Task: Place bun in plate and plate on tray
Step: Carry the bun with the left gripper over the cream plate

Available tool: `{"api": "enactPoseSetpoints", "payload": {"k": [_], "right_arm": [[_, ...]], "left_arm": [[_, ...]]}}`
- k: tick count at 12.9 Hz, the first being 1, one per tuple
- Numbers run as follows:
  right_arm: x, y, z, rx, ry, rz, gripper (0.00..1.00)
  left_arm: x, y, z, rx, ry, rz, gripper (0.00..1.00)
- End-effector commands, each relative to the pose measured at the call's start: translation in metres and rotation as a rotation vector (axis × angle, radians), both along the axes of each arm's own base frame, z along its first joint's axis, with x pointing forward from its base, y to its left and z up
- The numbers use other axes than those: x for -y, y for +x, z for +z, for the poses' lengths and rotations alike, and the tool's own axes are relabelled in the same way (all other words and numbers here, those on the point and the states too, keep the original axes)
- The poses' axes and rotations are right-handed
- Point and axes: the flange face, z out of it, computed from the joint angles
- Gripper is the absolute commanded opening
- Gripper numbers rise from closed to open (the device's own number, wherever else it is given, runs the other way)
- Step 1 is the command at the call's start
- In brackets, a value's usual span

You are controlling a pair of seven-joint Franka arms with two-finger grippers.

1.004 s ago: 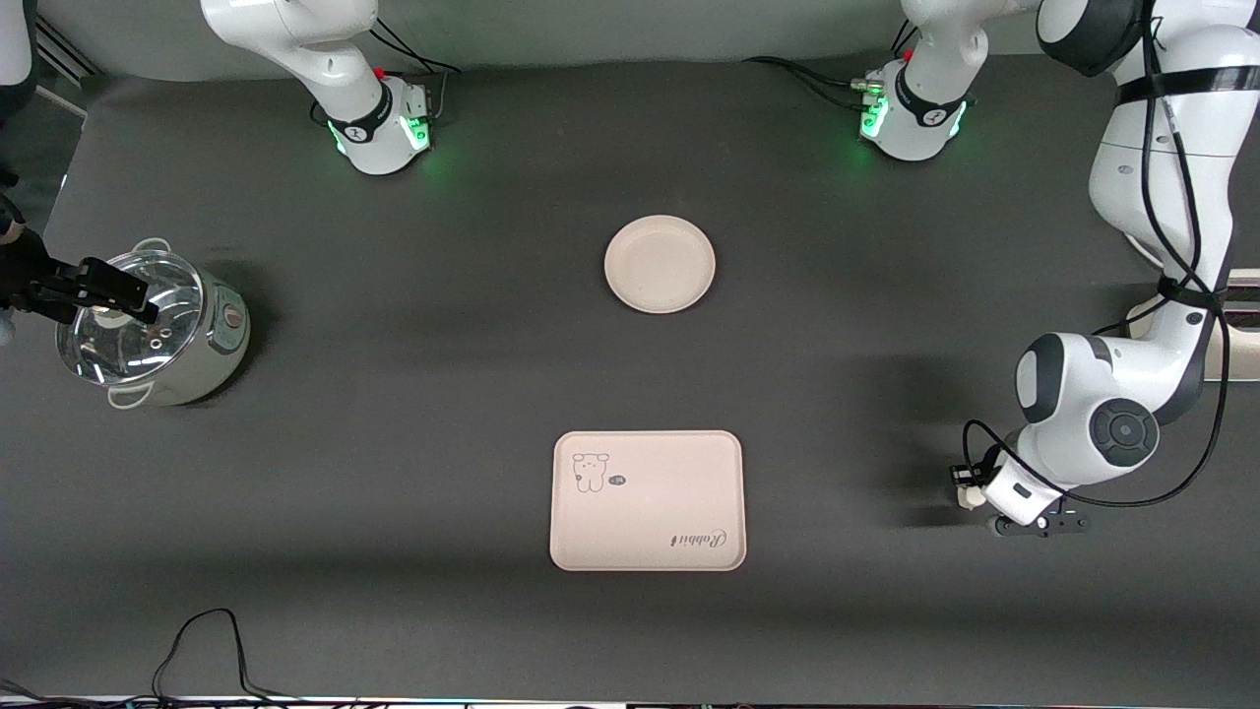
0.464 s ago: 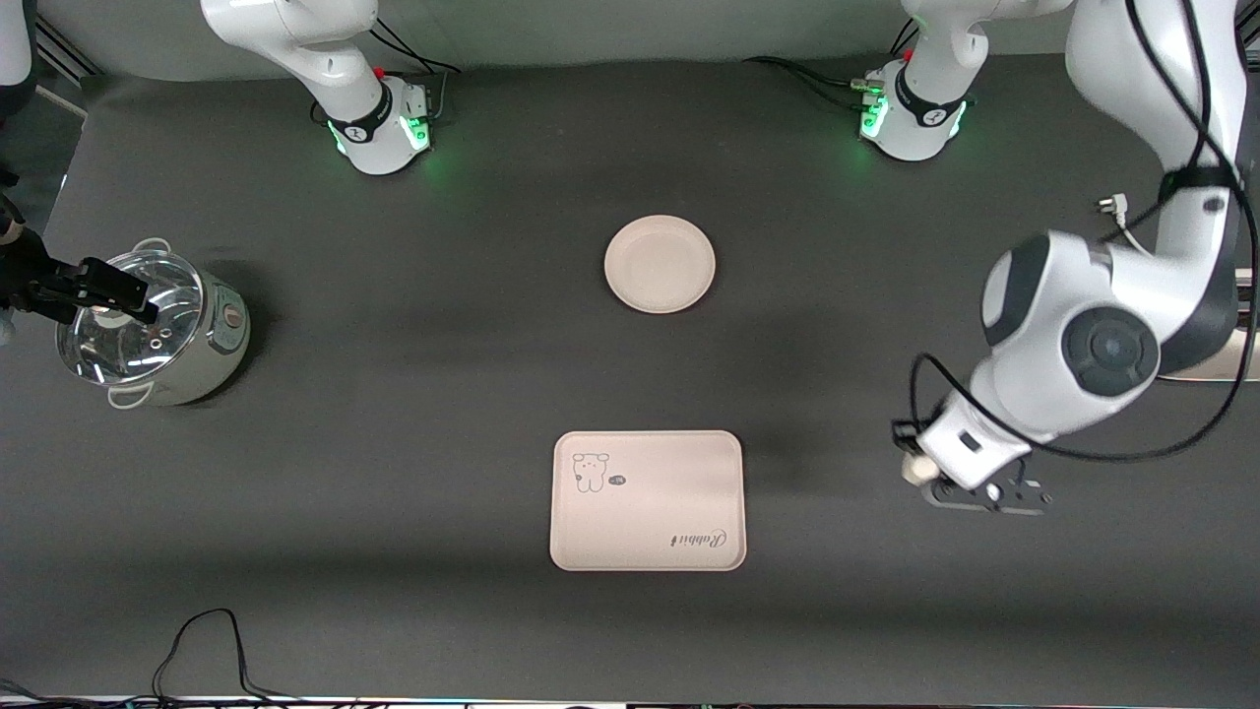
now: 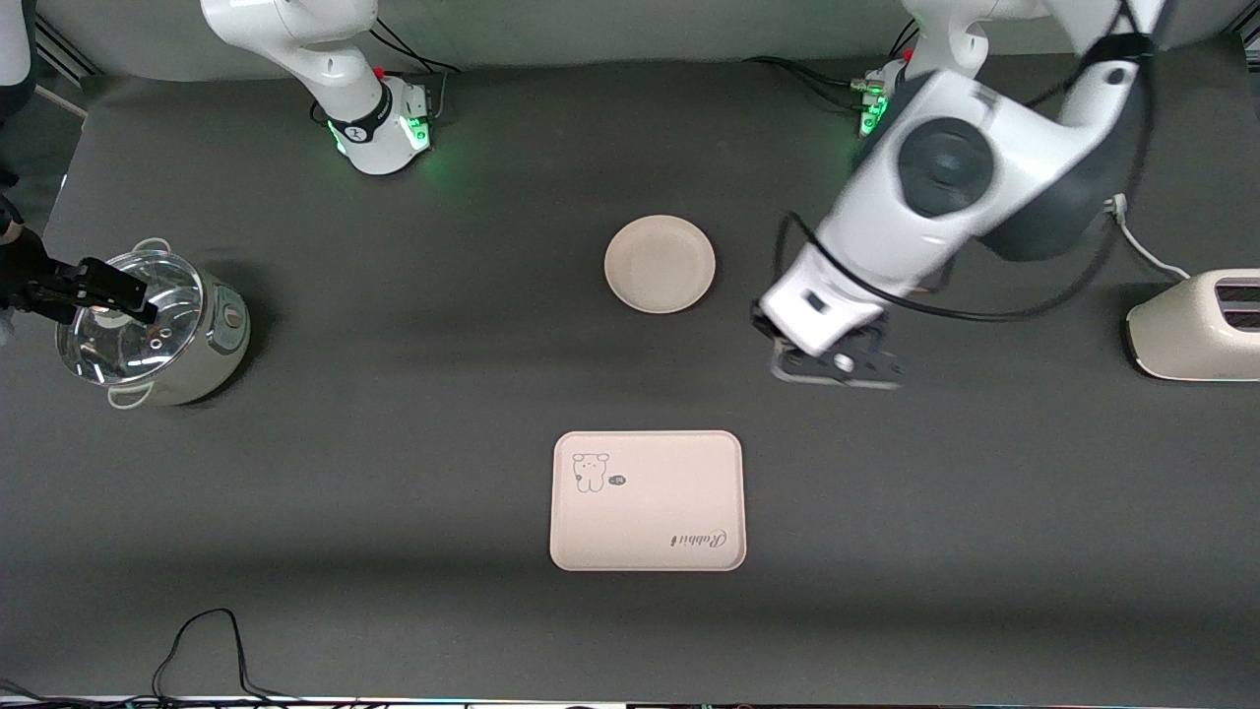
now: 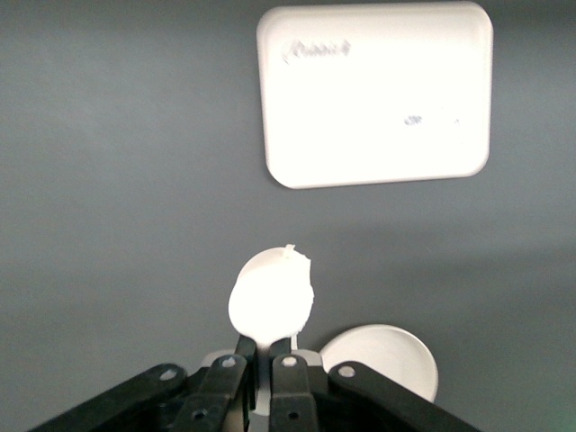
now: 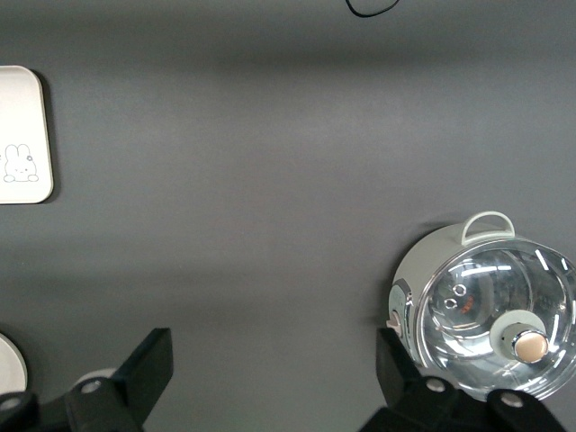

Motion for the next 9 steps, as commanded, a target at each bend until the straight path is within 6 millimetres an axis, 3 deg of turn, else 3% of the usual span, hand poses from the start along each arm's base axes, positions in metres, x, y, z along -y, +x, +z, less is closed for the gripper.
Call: {"api": "enactPoseSetpoints", "payload": {"k": [1,3,4,7,9], "right_arm": [[0.001,-0.004,0.002,-0.004,0.011,0.018,1.0],[0.001,-0.004,0.002,-0.004,0.011,0.018,1.0],[0.001,-0.004,0.002,-0.004,0.011,0.018,1.0],[0.002,-0.004,0.001,-0.008,0.011,0.016,1.0],[0.002,-0.004,0.001,-0.006,0.011,0.016,1.0]], "left_arm": [[0.053,-0.048,-0.011,0.002,0.066,0.029,0.0],[0.059,-0.054,-0.016,0.004,0.082,0.039,0.0],[0.064,-0.066,-0.033,-0.001,0.108,0.041,0.0],[0.088,-0.128,-0.091,0.057,0.16,0.08,0.0],[0.098,-0.15,-0.11,0.054,0.152,0.088,0.0]]}}
